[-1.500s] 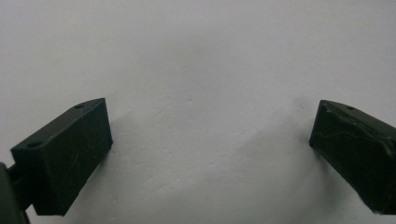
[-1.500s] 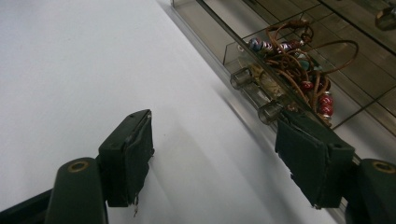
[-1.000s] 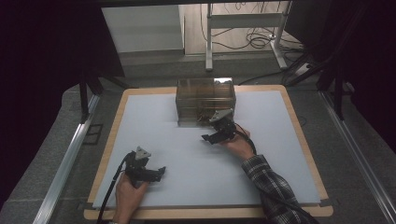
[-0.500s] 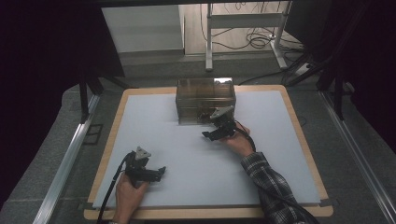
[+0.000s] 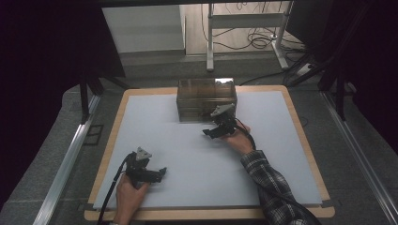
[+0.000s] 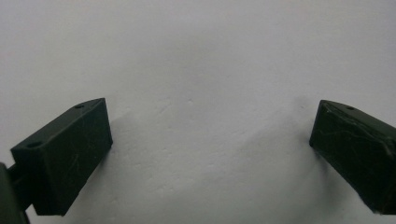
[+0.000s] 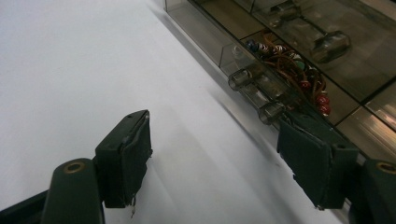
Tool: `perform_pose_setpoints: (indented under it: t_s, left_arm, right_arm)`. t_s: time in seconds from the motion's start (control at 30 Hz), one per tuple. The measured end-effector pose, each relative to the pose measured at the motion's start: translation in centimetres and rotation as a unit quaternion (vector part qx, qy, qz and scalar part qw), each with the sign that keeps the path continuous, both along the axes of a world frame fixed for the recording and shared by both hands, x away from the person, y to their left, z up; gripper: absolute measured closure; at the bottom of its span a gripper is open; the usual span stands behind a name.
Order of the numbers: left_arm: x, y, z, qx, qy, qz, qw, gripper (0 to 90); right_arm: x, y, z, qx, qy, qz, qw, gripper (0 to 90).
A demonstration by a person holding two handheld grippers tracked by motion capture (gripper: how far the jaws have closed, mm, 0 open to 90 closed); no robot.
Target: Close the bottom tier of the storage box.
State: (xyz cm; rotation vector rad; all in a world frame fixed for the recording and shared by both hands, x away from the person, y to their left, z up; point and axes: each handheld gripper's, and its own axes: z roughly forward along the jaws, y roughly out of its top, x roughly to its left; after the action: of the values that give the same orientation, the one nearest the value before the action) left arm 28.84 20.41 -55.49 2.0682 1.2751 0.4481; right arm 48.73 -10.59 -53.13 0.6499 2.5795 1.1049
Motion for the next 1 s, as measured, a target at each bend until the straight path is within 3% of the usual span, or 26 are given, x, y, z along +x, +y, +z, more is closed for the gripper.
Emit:
perform_pose_setpoints:
  t_s: [1.0]
  left_arm:
    - [0.0, 0.0, 0.0, 0.000, 0.000, 0.000, 1.0000, 0.0]
  right_arm:
    - [1.6, 0.5, -0.1, 0.001, -0.004, -0.015, 0.9999, 22.8]
